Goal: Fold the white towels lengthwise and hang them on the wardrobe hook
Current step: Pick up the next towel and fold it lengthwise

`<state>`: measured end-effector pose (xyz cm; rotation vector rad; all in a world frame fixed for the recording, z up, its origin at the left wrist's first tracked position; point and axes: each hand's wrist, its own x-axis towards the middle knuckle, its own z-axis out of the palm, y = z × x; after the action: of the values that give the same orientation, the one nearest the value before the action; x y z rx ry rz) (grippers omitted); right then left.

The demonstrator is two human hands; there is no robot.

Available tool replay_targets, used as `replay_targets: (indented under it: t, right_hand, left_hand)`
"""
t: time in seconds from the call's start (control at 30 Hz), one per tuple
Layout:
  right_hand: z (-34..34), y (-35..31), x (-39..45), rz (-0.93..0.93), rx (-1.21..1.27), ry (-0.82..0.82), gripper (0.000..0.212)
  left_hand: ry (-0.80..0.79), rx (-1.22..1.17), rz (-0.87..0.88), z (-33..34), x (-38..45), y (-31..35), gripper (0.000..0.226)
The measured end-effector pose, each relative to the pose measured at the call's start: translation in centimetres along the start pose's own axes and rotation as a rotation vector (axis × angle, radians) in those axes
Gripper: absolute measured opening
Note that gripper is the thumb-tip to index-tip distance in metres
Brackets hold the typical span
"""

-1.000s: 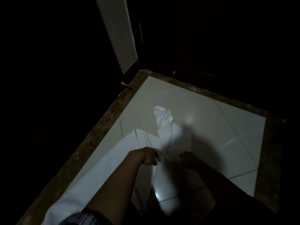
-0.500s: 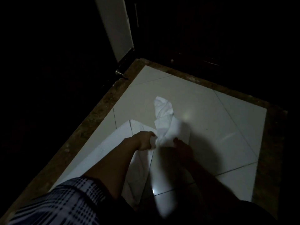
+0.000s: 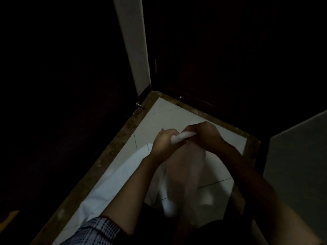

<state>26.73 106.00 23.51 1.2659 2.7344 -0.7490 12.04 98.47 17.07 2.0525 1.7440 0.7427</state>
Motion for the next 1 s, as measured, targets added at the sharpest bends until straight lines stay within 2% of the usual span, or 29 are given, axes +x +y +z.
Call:
replay_targets:
  t: [0.07,0.13,0.2,0.33,0.47,0.6,0.7,0.83,0.93,1.0]
  right_hand:
    - [-5.4,-3.9,-1.2,-0.045,-0.063,-0.046,0.026]
    - [-10.3,-8.1,-2.5,-0.105,-0.117,-0.070,0.027]
    - [-14.9,-12.2,-3.9,-0.114,-0.144,-0.082,0.028]
    - [-22.5,-19.4,-6.4,-0.088,-0.048,-0.006,0.031]
    - [-26.9,-25.9,-7.3,-0.135,0.069,0.066,0.046]
    - [-28.4,-31.9,-7.8,-0.160,0.237,0.124,0.044]
    - [-28.6,-35.9,-8.5,-0.170,0.249,0.085,0.032]
    - [-27.8,-41.5,-10.6,-0.271,0.255,-0.077,0.028]
    - [-26.5,-45.9,-13.1,-0.415,0.242,-0.191,0.012]
    - [-25.2,-48.8,-14.8,-0.519,0.266,-0.220,0.013]
  left_hand:
    - [0.040,0.064,-0.039,-5.6,-0.7,2.8,0.038]
    - [0.130,-0.099,-0.218,-11.4,-1.8,5.7,0.026]
    - [0.207,-0.237,-0.347,-17.3,-3.4,8.2,0.029]
    - [0.263,-0.252,-0.465,-28.5,-6.9,12.2,0.035]
    - [0.309,-0.225,-0.573,-37.3,-11.1,14.5,0.030]
    - [0.423,-0.145,-0.779,-43.4,-17.4,15.3,0.023]
    - [0.609,-0.175,-0.952,-46.6,-22.5,15.9,0.018]
    - [0.947,-0.360,-0.995,-48.9,-27.9,18.0,0.014]
    - [1.185,-0.505,-1.042,-50.2,-31.6,19.9,0.015]
    - [1.309,-0.572,-1.062,-51.0,-34.1,21.0,0.017]
